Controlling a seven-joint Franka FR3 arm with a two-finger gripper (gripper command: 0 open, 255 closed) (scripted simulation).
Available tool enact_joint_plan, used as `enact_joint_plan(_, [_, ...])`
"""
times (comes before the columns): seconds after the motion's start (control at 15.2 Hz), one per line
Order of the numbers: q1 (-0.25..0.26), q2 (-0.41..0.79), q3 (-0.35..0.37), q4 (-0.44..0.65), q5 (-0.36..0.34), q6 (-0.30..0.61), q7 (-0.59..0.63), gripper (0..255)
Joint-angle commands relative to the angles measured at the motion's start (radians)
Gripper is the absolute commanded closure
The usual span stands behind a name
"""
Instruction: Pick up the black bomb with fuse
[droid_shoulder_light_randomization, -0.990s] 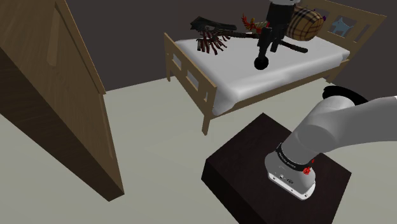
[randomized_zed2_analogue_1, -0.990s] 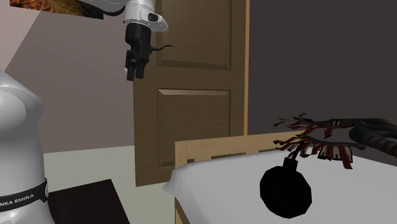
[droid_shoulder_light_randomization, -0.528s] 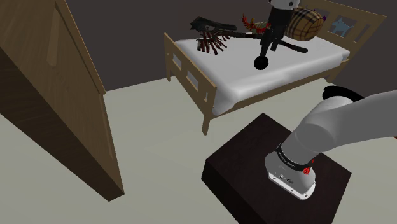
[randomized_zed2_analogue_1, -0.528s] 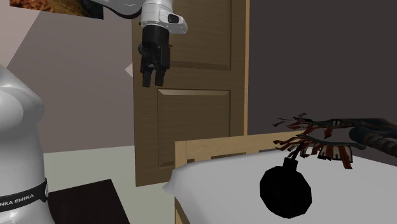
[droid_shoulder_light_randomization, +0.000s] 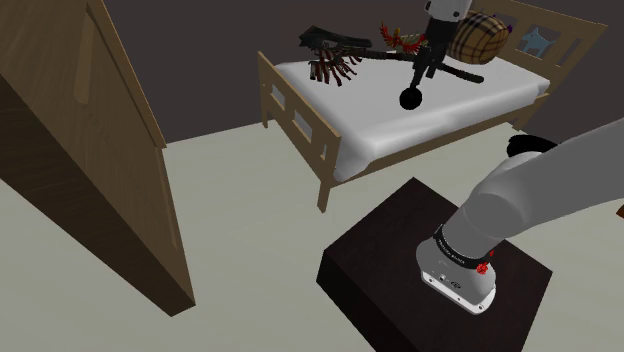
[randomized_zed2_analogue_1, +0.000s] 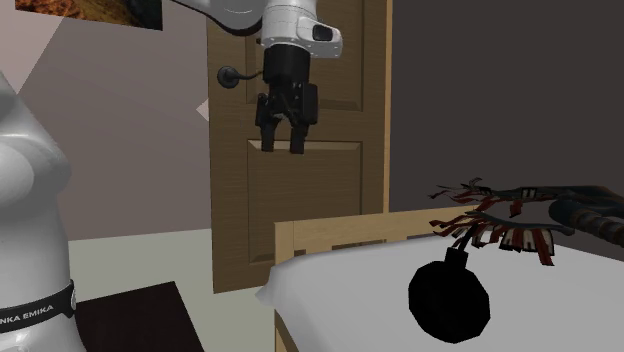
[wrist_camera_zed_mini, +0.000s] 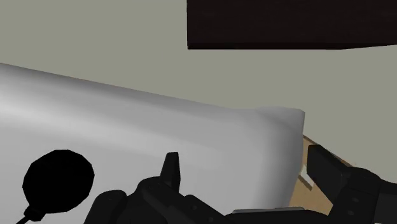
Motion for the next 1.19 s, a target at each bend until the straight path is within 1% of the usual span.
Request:
enact_joint_plan(0.0, [-0.001,0.067,-0.044,0.038,0.011,0.035,-0.054,0])
enact_joint_plan(0.33, [-0.006,0.245,-0.144,0.153,0.078,0.097,-0.196,0])
enact_joint_plan(0.53, [-0.019,0.367,-0.194,0.239,0.147,0.119,-0.29,0])
enact_joint_plan(0.66, [-0.036,0.454,-0.22,0.304,0.203,0.125,-0.355,0])
enact_joint_plan(0.86, [-0.079,0.591,-0.242,0.414,0.296,0.12,-0.45,0])
enact_joint_plan(1.12, [-0.17,0.774,-0.237,0.589,0.415,0.086,-0.553,0])
